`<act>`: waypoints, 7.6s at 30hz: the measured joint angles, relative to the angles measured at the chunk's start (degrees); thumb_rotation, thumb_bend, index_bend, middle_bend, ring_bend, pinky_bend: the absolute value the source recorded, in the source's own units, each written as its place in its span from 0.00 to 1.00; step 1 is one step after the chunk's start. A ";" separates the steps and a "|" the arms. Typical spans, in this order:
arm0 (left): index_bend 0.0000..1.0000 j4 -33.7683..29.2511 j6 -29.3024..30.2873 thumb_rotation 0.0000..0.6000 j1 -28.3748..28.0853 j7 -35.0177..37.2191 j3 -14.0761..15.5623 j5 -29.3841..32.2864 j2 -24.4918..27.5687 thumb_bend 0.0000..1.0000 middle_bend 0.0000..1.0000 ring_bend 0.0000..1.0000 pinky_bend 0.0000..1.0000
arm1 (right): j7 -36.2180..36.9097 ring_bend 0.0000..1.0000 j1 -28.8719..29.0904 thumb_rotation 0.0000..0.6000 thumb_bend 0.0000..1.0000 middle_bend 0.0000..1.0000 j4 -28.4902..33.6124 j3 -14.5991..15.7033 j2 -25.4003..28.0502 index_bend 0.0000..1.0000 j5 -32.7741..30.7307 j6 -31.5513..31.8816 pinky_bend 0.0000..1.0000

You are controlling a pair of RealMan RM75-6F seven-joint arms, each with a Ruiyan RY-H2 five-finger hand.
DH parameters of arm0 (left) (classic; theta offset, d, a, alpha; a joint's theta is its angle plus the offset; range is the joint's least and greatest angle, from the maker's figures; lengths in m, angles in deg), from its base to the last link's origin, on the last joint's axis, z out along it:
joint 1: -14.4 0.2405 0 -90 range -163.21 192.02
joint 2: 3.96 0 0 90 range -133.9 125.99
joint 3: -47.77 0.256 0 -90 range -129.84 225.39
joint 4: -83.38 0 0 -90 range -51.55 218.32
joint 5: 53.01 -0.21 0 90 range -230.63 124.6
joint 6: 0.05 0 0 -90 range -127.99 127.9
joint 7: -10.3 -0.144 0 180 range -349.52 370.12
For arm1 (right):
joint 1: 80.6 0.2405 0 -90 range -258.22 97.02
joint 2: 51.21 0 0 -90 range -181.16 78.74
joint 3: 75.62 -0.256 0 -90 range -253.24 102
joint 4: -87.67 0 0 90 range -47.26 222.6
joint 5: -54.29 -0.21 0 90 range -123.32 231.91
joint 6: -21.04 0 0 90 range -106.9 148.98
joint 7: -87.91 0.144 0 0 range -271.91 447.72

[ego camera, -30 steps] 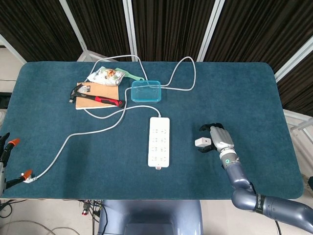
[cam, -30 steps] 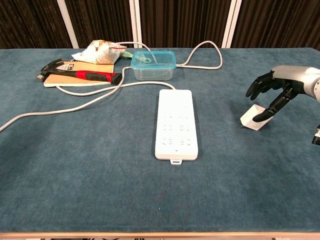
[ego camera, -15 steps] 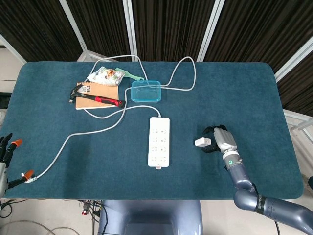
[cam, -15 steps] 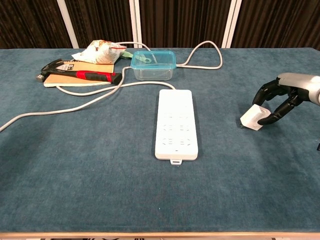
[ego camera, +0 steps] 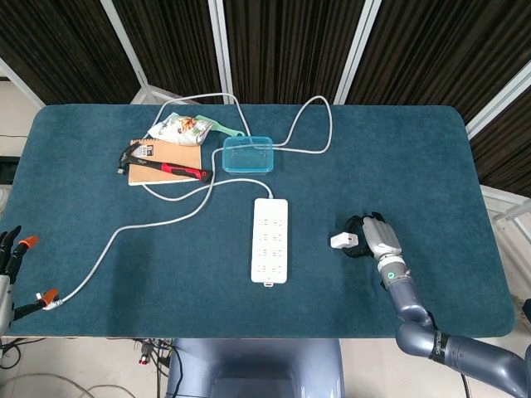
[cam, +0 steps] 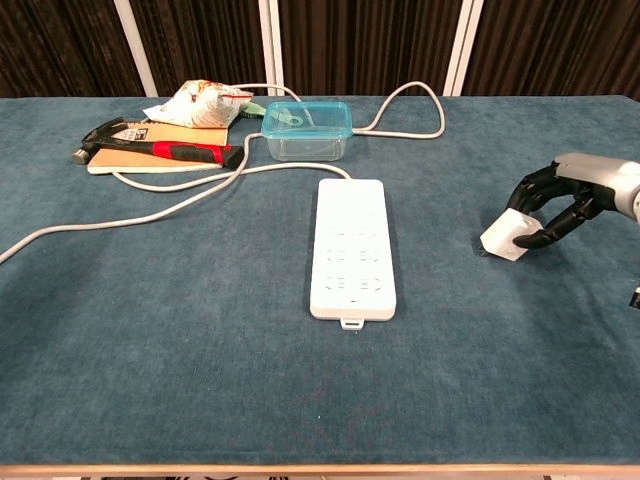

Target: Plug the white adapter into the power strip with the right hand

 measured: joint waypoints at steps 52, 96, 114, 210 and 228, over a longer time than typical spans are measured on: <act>0.17 -1.01 -0.65 1.00 0.12 0.66 -0.14 1.11 -0.05 0.06 0.00 0.00 0.00 | -7.60 0.31 9.22 1.00 0.49 0.54 17.37 -2.58 16.68 0.63 5.67 -10.44 0.04; 0.17 -0.54 -1.70 1.00 -0.36 1.26 -1.29 3.57 0.07 0.07 0.00 0.00 0.00 | -30.03 0.31 26.84 1.00 0.51 0.55 15.12 -4.11 -3.55 0.63 -27.32 13.35 0.04; 0.17 -0.47 -1.86 1.00 -0.47 0.91 -1.57 4.16 -0.07 0.07 0.00 0.00 0.00 | -31.57 0.31 26.34 1.00 0.51 0.55 7.79 -4.33 -6.72 0.63 -28.97 9.36 0.04; 0.17 -0.64 -1.73 1.00 -0.29 2.11 -2.04 5.00 0.35 0.06 0.00 0.00 0.00 | -36.02 0.35 26.78 1.00 0.53 0.58 3.49 -5.53 -11.24 0.70 -28.89 8.64 0.04; 0.17 -0.72 -1.57 1.00 -0.25 1.74 -2.00 4.90 0.18 0.06 0.00 0.00 0.00 | -35.52 0.40 25.73 1.00 0.56 0.64 2.35 -5.32 -11.77 0.77 -27.87 8.08 0.06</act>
